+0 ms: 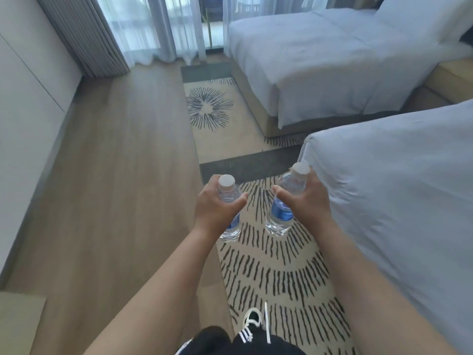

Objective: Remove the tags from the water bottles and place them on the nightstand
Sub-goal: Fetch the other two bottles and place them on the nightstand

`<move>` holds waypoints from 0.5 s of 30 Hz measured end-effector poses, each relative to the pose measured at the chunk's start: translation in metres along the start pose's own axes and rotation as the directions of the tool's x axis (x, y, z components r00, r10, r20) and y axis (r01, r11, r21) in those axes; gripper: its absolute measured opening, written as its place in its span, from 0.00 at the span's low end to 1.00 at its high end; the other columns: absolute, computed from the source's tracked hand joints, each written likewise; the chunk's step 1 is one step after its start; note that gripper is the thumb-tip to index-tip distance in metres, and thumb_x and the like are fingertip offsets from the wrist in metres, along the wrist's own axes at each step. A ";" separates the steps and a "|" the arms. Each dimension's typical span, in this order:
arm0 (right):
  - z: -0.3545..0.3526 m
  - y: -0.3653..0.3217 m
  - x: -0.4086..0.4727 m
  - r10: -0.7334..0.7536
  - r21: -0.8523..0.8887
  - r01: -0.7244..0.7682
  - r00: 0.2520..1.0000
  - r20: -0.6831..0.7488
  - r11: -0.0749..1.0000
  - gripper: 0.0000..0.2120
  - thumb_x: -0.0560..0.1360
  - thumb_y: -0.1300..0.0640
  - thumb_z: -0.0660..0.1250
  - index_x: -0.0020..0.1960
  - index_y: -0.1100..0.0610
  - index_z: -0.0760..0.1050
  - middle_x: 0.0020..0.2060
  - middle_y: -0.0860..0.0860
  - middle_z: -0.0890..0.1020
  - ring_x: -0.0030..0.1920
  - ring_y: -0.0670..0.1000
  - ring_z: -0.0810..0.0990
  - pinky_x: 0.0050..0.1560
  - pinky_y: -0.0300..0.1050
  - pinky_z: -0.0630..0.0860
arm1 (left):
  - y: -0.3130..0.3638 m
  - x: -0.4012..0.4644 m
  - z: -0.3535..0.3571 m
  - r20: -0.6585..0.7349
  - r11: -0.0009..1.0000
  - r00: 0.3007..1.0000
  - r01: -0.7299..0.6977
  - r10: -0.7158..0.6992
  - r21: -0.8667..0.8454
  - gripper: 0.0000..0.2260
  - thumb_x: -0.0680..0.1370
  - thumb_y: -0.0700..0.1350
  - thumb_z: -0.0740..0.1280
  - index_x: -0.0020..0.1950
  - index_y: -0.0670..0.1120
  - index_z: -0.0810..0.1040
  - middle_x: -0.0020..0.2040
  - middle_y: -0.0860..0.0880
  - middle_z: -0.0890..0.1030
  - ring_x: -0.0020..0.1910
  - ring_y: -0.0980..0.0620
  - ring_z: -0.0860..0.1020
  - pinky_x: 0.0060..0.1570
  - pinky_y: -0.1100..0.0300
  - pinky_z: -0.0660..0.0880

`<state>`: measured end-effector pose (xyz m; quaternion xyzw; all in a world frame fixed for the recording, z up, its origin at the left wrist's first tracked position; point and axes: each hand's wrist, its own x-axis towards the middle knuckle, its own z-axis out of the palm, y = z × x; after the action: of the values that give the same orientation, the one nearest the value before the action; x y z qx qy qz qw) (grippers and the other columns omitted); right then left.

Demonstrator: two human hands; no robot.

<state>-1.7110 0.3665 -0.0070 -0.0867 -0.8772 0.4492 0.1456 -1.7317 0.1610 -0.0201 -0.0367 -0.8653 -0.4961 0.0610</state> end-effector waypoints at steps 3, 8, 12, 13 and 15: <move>0.002 0.007 0.064 -0.002 -0.015 0.002 1.000 -0.014 1.000 0.23 0.65 0.45 0.75 0.53 0.48 0.68 0.44 0.47 0.77 0.44 0.47 0.77 0.41 0.33 0.67 | 0.009 0.065 0.022 -0.002 1.000 1.000 -0.002 0.002 -0.007 0.15 0.68 0.55 0.76 0.46 0.54 0.72 0.39 0.56 0.79 0.39 0.58 0.78 0.37 0.65 0.71; 0.013 0.019 0.168 0.007 -0.005 -0.007 0.999 -0.039 1.000 0.23 0.65 0.46 0.76 0.52 0.48 0.68 0.41 0.43 0.76 0.41 0.41 0.76 0.41 0.30 0.68 | 0.015 0.176 0.057 0.007 1.000 1.000 0.011 -0.011 -0.029 0.15 0.68 0.55 0.76 0.45 0.56 0.72 0.39 0.57 0.78 0.39 0.60 0.77 0.37 0.66 0.70; 0.033 0.038 0.257 0.034 -0.029 -0.035 0.997 -0.062 0.999 0.24 0.64 0.47 0.76 0.53 0.50 0.68 0.44 0.48 0.77 0.45 0.49 0.77 0.44 0.39 0.72 | 0.007 0.276 0.087 0.045 0.999 0.999 0.001 0.001 -0.052 0.15 0.68 0.53 0.77 0.46 0.52 0.74 0.40 0.55 0.80 0.40 0.54 0.79 0.42 0.56 0.76; 0.039 0.042 0.281 0.045 -0.029 -0.047 0.997 -0.070 0.998 0.24 0.64 0.47 0.76 0.54 0.51 0.69 0.44 0.48 0.78 0.45 0.50 0.78 0.44 0.39 0.73 | 0.005 0.303 0.094 0.054 0.998 0.999 0.000 0.003 -0.060 0.15 0.68 0.53 0.77 0.46 0.52 0.74 0.40 0.55 0.80 0.41 0.53 0.80 0.42 0.55 0.77; 0.051 0.049 0.330 0.062 -0.039 -0.066 0.995 -0.083 0.997 0.25 0.65 0.47 0.76 0.56 0.51 0.69 0.45 0.49 0.78 0.46 0.50 0.78 0.45 0.40 0.73 | 0.001 0.359 0.107 0.076 0.997 0.997 -0.017 0.022 -0.070 0.14 0.68 0.53 0.77 0.45 0.54 0.74 0.39 0.55 0.80 0.40 0.54 0.80 0.42 0.56 0.77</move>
<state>-2.0377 0.4498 -0.0166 -0.1360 -0.8765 0.4313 0.1651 -2.0941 0.2547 -0.0220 -0.0663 -0.8488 -0.5236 0.0312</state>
